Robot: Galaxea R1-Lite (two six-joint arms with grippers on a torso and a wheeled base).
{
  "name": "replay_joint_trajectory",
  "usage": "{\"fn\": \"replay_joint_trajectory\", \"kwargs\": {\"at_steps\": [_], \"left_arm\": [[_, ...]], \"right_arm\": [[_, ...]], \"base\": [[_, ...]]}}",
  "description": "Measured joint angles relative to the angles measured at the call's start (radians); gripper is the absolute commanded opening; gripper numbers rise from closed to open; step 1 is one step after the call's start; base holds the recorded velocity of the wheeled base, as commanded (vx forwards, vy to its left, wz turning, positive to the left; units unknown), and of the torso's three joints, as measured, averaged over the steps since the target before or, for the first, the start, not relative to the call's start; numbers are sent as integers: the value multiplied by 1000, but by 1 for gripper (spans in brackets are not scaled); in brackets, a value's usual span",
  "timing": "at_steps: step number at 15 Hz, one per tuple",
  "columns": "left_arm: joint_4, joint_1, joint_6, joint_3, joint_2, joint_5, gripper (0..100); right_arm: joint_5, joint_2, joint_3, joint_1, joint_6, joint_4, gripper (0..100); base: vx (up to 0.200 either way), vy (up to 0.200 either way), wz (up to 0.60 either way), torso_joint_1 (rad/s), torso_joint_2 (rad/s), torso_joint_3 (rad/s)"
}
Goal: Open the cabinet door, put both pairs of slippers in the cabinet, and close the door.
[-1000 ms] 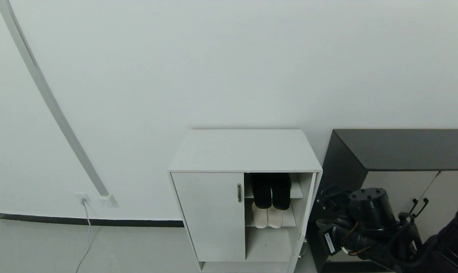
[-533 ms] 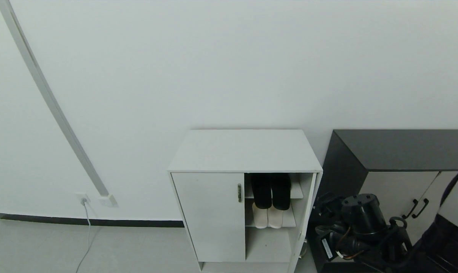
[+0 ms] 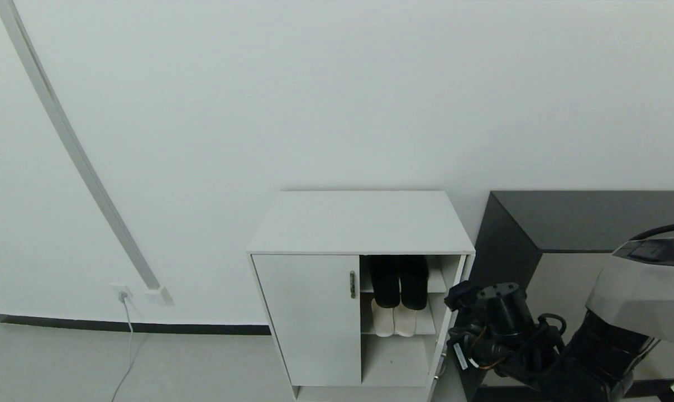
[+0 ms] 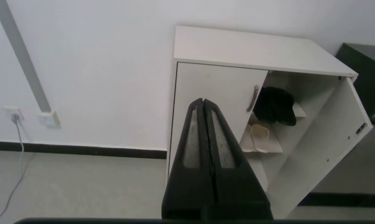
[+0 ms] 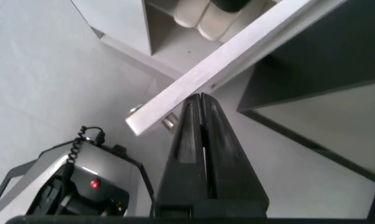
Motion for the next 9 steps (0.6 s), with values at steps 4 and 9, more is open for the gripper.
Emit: {"fn": "replay_joint_trajectory", "kwargs": {"at_steps": [4,9], "left_arm": [[0,0,0,0,0,0,0],[0,0,0,0,0,0,0]], "right_arm": [[0,33,-78,10,33,-7,0],[-2,83,-188,16,37,-7,0]], "base": [[0,0,0,0,0,0],[0,0,0,0,0,0]]}}
